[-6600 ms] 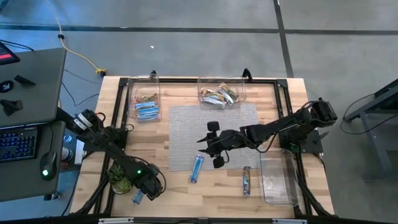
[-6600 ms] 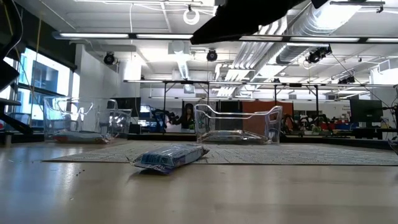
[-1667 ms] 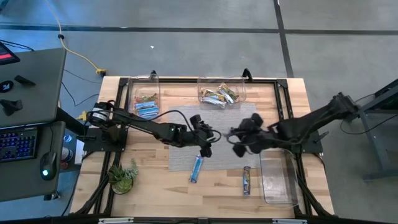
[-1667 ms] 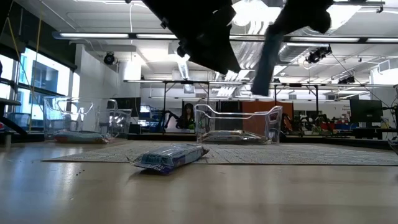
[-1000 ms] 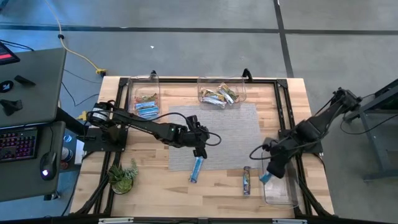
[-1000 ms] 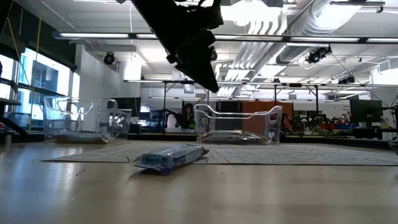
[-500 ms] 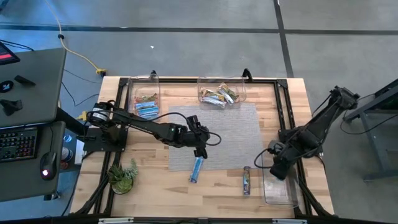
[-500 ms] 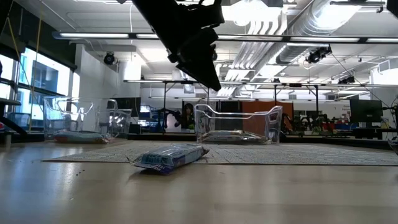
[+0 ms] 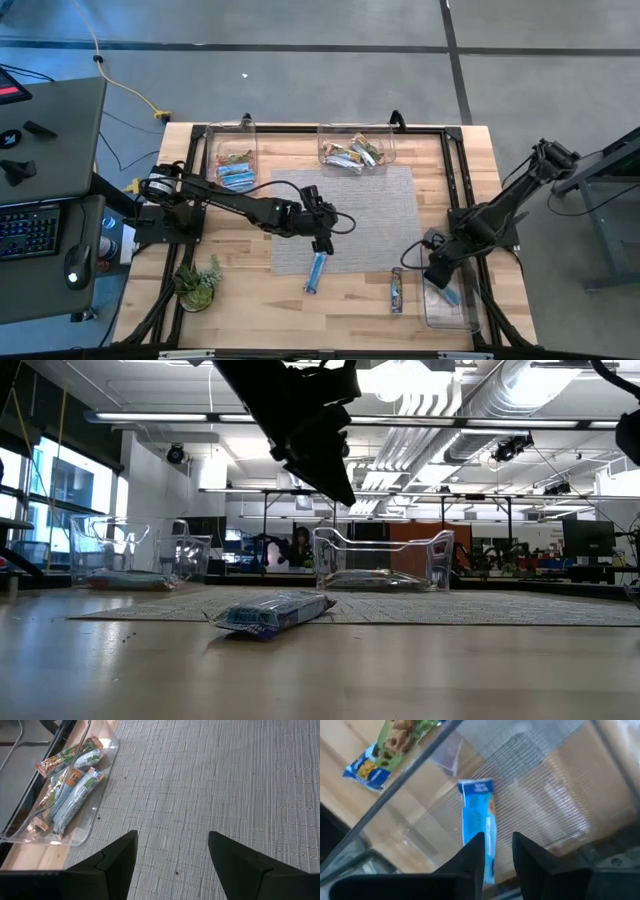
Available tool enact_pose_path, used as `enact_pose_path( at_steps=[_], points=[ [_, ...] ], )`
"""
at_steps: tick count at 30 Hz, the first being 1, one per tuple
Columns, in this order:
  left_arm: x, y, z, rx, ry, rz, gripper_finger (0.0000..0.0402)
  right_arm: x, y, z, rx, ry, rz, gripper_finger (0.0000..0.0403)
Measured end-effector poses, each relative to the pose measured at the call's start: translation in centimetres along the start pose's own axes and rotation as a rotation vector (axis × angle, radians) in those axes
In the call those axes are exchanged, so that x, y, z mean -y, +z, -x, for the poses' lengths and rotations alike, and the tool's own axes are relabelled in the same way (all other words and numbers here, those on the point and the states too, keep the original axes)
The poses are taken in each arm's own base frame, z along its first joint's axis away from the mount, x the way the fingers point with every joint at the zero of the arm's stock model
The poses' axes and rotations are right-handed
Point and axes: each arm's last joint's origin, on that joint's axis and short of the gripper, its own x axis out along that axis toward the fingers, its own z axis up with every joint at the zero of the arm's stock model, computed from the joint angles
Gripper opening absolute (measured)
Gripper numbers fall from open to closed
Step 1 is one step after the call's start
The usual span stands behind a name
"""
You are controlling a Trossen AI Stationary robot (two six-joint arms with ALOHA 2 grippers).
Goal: Pick and place Granola Bars by type
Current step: Put the blue granola bar into the bottom transparent bin
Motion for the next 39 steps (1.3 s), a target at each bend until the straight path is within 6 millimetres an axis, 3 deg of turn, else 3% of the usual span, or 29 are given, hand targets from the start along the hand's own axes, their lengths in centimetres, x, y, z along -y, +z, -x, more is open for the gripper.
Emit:
enact_pose_path(
  at_steps=[5, 11, 17, 20, 24, 28, 32, 39],
  points=[
    [0.0, 0.2, 0.0, 0.015, -0.002, 0.009, 0.0237, -1.0, -0.1, 1.2, -0.004, 0.054, 0.027, 0.0101],
    [0.0, 0.2, 0.0, 0.018, -0.003, 0.011, 0.0237, -3.5, -0.2, 5.0, 0.07, 0.197, 0.112, 0.0108],
    [0.0, 0.2, 0.0, 0.015, -0.003, 0.01, 0.0237, -5.8, 0.2, 9.9, 0.437, 0.319, 0.236, 0.0108],
    [0.0, 0.2, 0.0, 0.015, -0.003, 0.009, 0.0237, -6.6, 0.6, 11.0, 0.682, 0.301, 0.386, 0.0108],
    [0.0, 0.1, 0.0, 0.014, -0.003, 0.008, 0.0237, -7.2, 1.9, 9.7, 0.841, 0.242, 0.447, 0.0108],
    [0.1, 0.2, 0.0, 0.013, -0.027, 0.01, 0.0237, -7.2, 3.6, 6.3, 0.662, 0.17, 0.52, 0.0108],
    [0.1, 0.2, 0.0, 0.013, -0.027, 0.01, 0.0237, -7.1, 6.1, 3.5, 0.465, 0.148, 0.481, 0.0108],
    [0.1, 0.2, 0.0, 0.012, -0.029, 0.029, 0.0237, -6.9, 9.5, 0.3, 0.235, 0.108, 0.533, 0.0108]
  ],
)
